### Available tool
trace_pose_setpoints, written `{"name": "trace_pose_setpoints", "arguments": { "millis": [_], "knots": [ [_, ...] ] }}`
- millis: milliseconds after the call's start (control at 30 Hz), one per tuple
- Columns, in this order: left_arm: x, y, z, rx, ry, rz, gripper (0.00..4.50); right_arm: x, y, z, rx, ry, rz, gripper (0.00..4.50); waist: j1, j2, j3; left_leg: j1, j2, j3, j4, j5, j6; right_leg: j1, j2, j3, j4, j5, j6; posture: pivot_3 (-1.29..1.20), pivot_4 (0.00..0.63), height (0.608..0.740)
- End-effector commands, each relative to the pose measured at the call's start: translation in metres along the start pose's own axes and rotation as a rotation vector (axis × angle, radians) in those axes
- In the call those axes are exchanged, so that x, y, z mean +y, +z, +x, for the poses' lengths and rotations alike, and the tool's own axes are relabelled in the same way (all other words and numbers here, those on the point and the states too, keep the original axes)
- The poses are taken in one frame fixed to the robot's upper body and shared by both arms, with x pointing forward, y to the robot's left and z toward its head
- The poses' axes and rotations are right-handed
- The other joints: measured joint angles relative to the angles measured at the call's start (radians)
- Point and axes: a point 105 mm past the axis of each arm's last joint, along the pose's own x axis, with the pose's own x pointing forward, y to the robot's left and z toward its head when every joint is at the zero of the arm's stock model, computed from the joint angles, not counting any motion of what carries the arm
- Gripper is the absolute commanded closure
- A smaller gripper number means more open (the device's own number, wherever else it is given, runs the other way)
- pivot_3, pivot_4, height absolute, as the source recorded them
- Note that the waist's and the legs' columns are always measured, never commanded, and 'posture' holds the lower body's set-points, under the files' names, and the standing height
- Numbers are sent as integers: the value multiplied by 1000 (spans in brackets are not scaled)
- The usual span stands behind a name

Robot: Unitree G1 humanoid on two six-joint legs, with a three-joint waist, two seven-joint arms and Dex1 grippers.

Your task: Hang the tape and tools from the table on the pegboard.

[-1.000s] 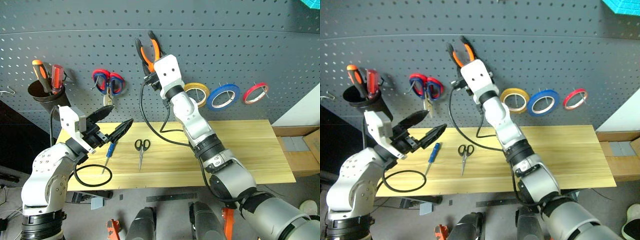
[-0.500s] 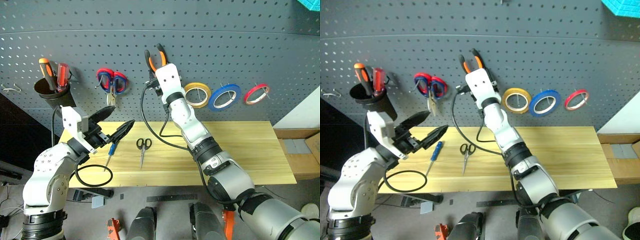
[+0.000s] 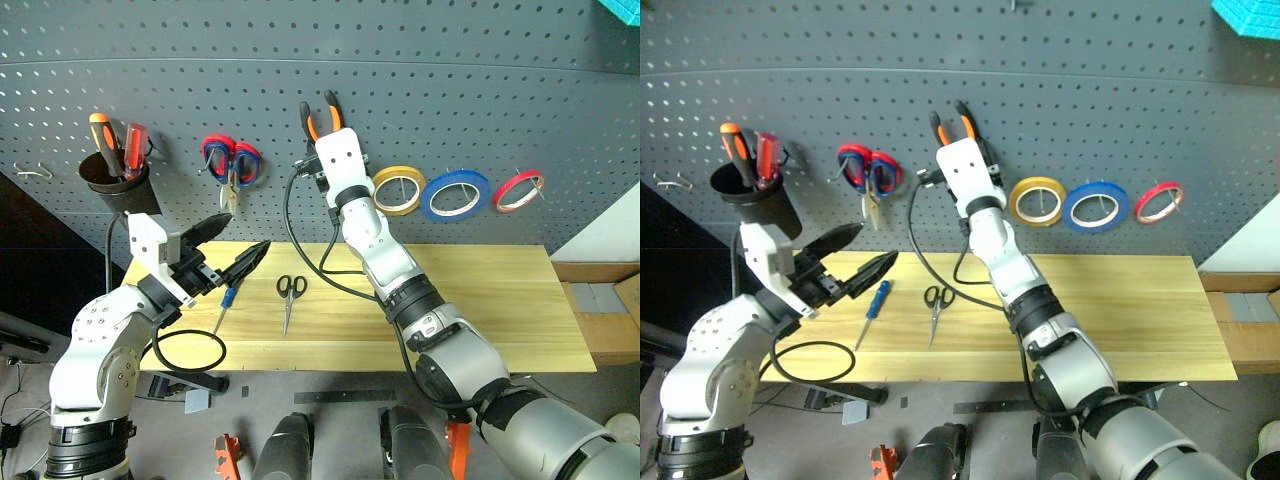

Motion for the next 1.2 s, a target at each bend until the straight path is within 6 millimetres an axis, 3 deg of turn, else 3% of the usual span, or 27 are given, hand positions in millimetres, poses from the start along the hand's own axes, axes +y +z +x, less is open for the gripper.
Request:
{"name": "trace_pose_setpoints", "arguments": {
  "millis": [33, 100, 267, 533, 900, 1000, 1067, 1200],
  "knots": [
    [-1, 11, 2, -34, -15, 45, 0, -4, 2, -3, -1, -33, 67, 711, -2, 0, 0, 0, 0, 0, 0, 0, 0, 0, 0, 0, 0, 0, 0, 89, 184, 740],
    [-1, 11, 3, -36, -16, 42, 0, -5, 0, -4, 11, -41, 46, 49, -4, 0, 0, 0, 0, 0, 0, 0, 0, 0, 0, 0, 0, 0, 0, 88, 185, 740],
    [1, 10, 5, -39, -11, 39, 0, -4, 5, -11, 1, -34, 38, 49, -5, 0, 0, 1, 1, 0, 0, 0, -1, 0, 1, 0, 0, 0, -1, 75, 184, 740],
    [9, 7, 4, -34, 55, 49, 0, -21, 46, -35, -103, -8, 81, 49, -5, 0, 0, -1, 1, 1, -2, 0, -1, -1, 1, 1, -3, 0, -1, 73, 187, 740],
    [10, -1, 4, -19, 96, 18, 0, -12, 80, -63, -178, 145, 242, 49, -7, 0, 0, 0, 10, 4, -2, -2, 2, -1, 8, 1, -3, 1, -2, 62, 193, 740],
    [10, -19, 0, 76, 131, -21, 0, 2, 89, -83, -190, 390, 350, 49, -8, 0, 0, 0, 12, 4, -1, -2, 2, -1, 11, 1, -3, 2, -3, 53, 200, 740],
    [9, -38, -6, 176, 154, -48, 0, 13, 84, -104, -145, 587, 378, 49, -8, 0, 0, 0, 13, 4, -2, -3, 2, -1, 12, 1, -5, 2, -3, 50, 202, 740],
    [11, -72, -18, 362, 236, -93, 0, 14, 47, -127, 55, 716, 344, 49, -7, 0, 0, 1, 13, 3, -2, -3, 2, 1, 13, 1, -6, 2, -3, 40, 209, 740]
  ]
}}
